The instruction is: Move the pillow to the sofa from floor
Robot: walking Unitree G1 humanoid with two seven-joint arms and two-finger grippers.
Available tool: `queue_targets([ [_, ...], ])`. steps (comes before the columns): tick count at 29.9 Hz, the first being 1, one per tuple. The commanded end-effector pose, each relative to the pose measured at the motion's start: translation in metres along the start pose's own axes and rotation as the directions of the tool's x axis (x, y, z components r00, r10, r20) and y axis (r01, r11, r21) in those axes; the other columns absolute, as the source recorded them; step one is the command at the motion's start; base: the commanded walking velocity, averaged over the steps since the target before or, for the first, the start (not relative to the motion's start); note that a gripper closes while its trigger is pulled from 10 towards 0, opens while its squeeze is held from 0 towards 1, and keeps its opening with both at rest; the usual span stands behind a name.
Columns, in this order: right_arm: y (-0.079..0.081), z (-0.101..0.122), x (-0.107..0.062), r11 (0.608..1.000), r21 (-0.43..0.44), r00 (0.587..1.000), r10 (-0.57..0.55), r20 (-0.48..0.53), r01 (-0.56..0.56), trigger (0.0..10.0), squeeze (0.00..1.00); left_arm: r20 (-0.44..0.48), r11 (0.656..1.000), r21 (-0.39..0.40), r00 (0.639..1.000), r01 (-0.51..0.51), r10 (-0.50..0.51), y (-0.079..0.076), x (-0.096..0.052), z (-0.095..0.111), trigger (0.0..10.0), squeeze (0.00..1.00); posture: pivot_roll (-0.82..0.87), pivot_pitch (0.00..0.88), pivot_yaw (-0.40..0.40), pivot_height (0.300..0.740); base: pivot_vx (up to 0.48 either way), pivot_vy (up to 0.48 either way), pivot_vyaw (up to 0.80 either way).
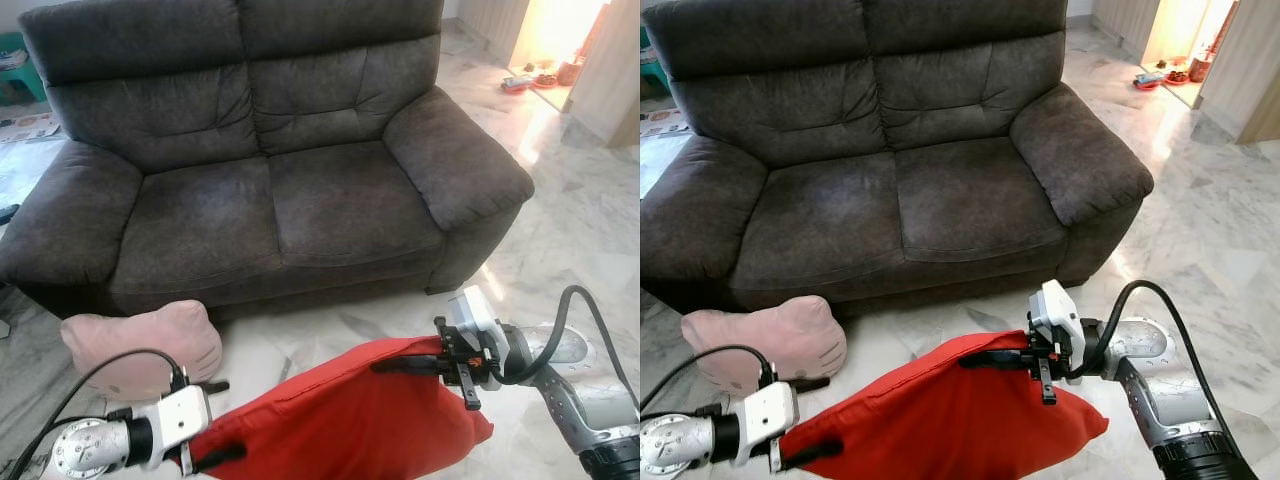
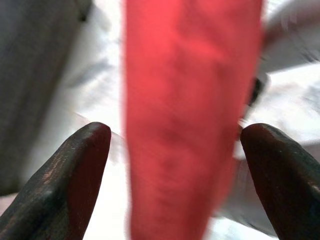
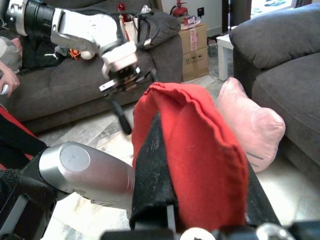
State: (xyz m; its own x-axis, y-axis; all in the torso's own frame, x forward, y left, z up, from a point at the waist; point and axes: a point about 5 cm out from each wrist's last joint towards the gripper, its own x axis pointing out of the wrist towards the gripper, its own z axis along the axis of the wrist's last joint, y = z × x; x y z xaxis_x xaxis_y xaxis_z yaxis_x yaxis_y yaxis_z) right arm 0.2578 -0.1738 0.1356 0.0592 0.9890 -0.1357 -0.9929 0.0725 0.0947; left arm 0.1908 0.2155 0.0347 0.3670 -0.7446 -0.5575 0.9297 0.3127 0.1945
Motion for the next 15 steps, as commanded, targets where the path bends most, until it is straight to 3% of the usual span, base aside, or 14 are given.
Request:
queue_targets([
  [1,0.0,0.025,0.006,0.994,-0.104,0.996,0.052,0.07,-0.045,10.0,0.0,-0.043,1.0,-0.018,0.999,0.022,-0.023,-0.003,-0.004,-0.009,10.0,0.0,-0.04,0.084,0.057,0.74,0.0,0.0,0.0],
  [8,0.001,0.025,0.006,0.993,-0.106,0.996,0.055,0.07,-0.047,10.0,0.0,-0.088,1.0,-0.009,0.996,0.027,-0.028,-0.006,-0.006,-0.018,10.0,0.0,-0.04,0.084,0.056,0.74,0.0,0.0,0.0],
  [15,0.001,0.027,0.004,0.993,-0.111,0.996,0.057,0.067,-0.049,10.0,0.0,-0.11,0.995,-0.02,0.99,-0.096,0.094,0.0,0.002,-0.027,10.0,0.0,-0.05,0.085,0.052,0.74,0.0,0.0,0.0],
])
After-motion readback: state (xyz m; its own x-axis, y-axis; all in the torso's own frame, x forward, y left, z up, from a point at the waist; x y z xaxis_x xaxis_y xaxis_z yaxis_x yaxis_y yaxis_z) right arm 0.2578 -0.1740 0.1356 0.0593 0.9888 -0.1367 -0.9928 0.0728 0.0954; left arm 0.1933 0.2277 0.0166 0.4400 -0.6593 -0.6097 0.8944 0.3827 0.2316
